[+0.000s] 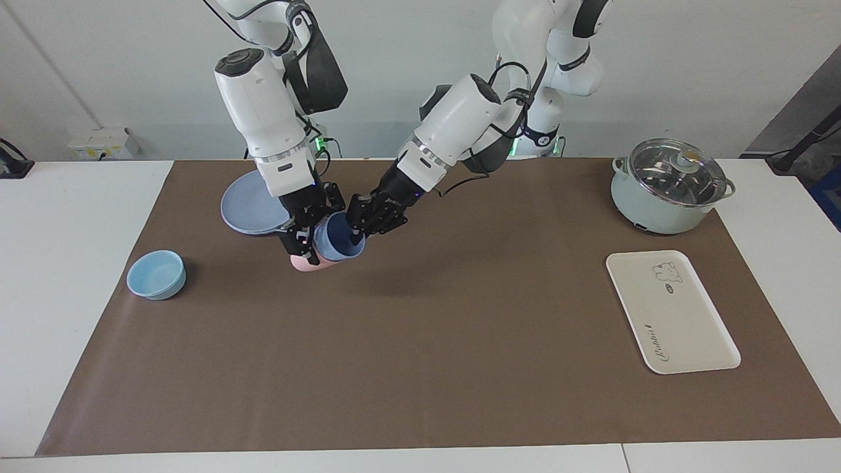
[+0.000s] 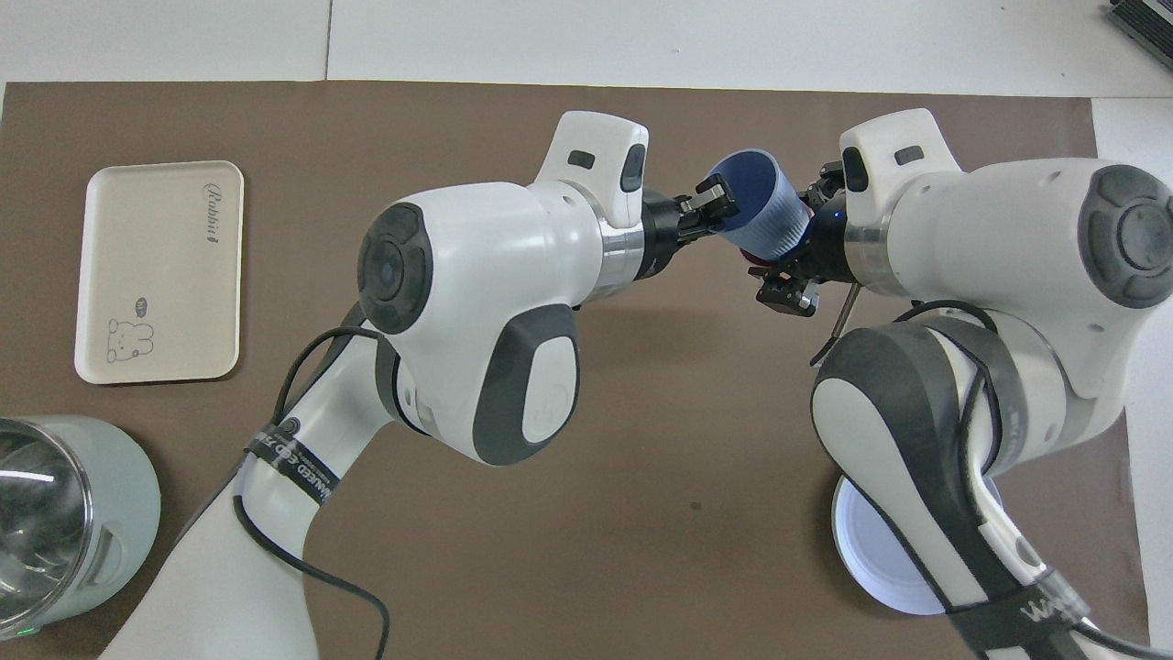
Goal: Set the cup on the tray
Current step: 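Carry the cup to the tray with the left gripper while the right withdraws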
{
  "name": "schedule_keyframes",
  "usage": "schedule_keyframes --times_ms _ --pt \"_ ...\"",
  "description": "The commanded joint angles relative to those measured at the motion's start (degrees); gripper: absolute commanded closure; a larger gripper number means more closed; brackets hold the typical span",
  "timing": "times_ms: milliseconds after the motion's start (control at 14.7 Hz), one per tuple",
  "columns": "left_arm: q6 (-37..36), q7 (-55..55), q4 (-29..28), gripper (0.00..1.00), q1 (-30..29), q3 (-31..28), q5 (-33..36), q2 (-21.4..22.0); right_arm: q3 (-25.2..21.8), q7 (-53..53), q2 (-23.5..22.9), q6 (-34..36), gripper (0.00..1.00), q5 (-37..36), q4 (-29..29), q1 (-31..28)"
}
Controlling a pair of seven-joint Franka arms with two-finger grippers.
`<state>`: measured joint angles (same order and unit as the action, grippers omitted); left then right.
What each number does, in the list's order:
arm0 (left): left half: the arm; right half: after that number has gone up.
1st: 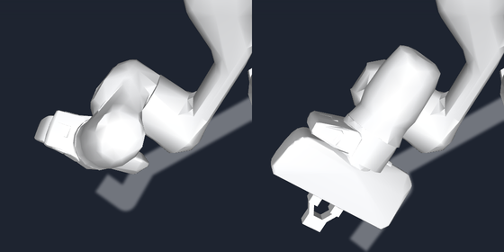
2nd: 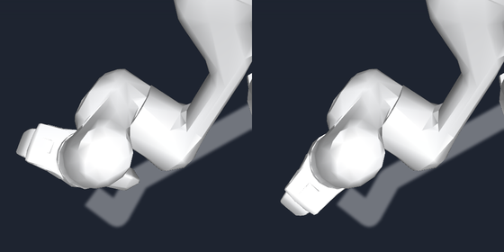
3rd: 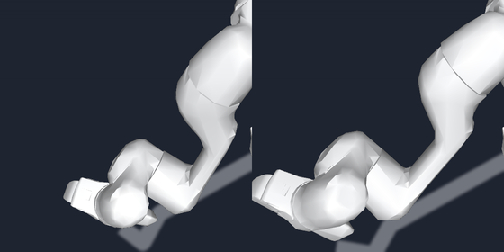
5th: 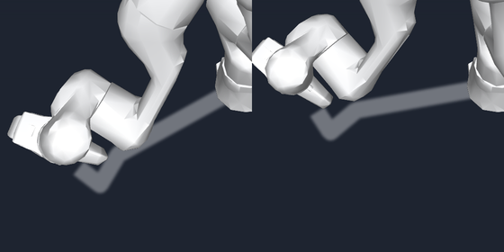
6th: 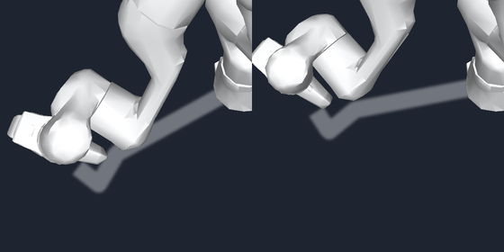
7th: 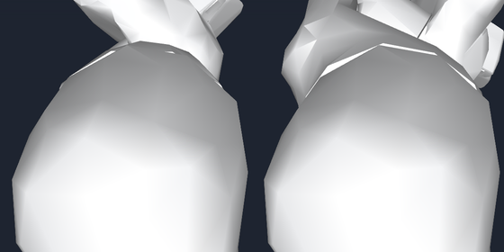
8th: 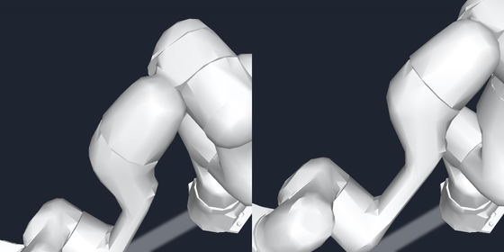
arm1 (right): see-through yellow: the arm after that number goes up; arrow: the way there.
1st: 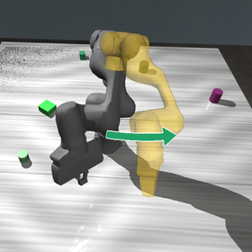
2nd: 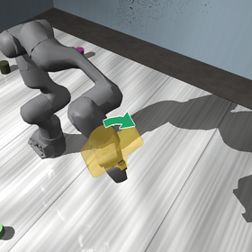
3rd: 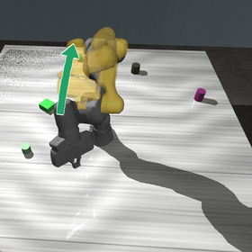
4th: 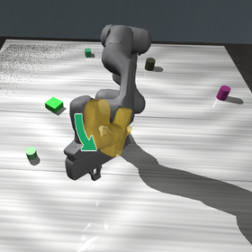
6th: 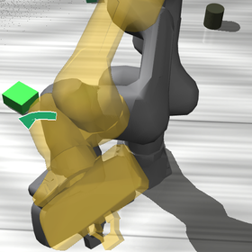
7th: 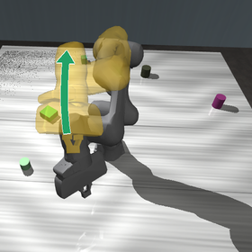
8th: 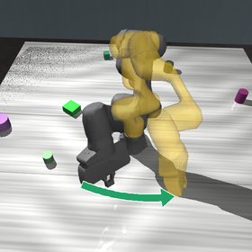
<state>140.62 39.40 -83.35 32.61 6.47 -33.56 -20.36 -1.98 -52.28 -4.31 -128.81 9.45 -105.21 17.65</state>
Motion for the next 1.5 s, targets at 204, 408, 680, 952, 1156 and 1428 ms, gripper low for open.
schedule_keyframes --times_ms 204,408,680,952,1156,1428 --pt "-13.5 0.3 3.6 1.00 -9.0 0.1 4.4 4.9 0.5 1.2 0.7 0.6 1.00 -1.4 -1.0 -0.1" --pt "-18.4 -0.4 3.6 1.00 -15.0 0.2 14.1 7.3 0.5 1.1 0.7 0.6 1.00 -1.4 -1.1 -0.1" --pt "-22.7 -10.4 2.8 1.00 -24.7 0.2 18.2 8.0 0.6 0.9 0.6 -0.6 1.00 -1.3 -1.1 -1.1" --pt "-19.6 -26.3 -7.6 1.00 -35.2 0.1 18.2 12.5 0.5 0.6 -0.3 -4.0 1.00 1.8 -1.1 -4.4" --pt "-11.2 -40.9 -20.0 1.00 -42.1 0.0 18.2 16.0 0.6 -2.8 -2.3 -8.6 1.00 12.5 -1.2 -7.8" --pt "0.8 -52.4 -28.7 1.00 -48.4 0.0 18.2 13.6 0.5 -17.6 -6.0 -11.6 1.00 33.2 -0.8 -13.9"
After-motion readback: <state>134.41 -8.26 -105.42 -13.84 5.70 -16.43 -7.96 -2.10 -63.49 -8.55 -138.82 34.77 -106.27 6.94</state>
